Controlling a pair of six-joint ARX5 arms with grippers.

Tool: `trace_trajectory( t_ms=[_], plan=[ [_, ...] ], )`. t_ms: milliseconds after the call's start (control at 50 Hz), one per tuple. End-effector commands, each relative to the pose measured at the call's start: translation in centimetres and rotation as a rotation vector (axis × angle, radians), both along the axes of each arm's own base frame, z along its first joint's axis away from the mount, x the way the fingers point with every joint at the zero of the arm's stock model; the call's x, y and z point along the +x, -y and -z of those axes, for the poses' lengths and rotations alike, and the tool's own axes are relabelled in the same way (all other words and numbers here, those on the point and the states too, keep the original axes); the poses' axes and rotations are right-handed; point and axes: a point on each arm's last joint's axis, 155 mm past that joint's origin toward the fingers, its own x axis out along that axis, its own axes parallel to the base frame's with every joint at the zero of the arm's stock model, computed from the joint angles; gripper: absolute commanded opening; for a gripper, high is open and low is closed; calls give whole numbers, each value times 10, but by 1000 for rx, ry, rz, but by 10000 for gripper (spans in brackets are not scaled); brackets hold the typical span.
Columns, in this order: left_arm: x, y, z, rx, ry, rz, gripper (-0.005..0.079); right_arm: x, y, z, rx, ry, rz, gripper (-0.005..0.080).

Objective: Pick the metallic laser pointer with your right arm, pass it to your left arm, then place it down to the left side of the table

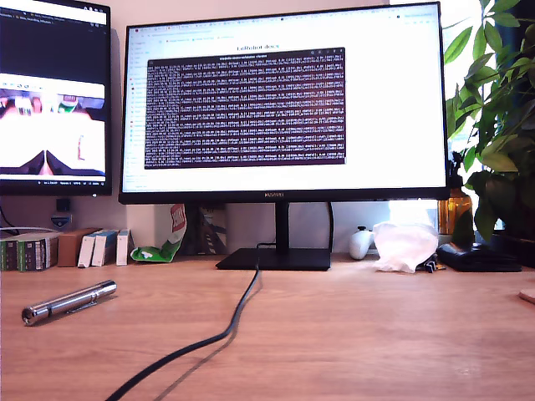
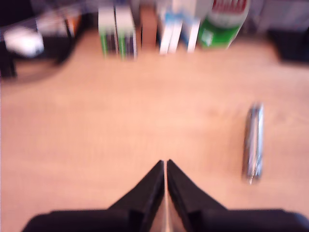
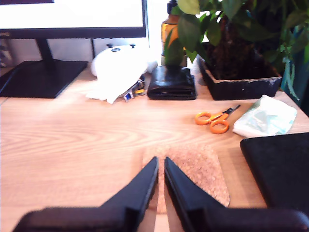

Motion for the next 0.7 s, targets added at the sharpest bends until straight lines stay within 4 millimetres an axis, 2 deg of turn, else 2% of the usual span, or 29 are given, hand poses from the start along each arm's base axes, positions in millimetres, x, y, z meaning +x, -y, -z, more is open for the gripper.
trace_trajectory(
  t_ms=[0,360,540,680],
  plan=[
    [-3,-1,11,-2,-16,-5,-22,0,0,11,-2,-20,-1,0],
    [-3,-1,11,-2,-16,-3,-22,0,0,11,-3,-19,0,0],
    [-3,6,11,-4,-13,25,-22,0,-10,6,1,1,-38,0],
    [-4,-2,7,-9,2,-8,-22,0,0,3,2,15,2,0]
  ],
)
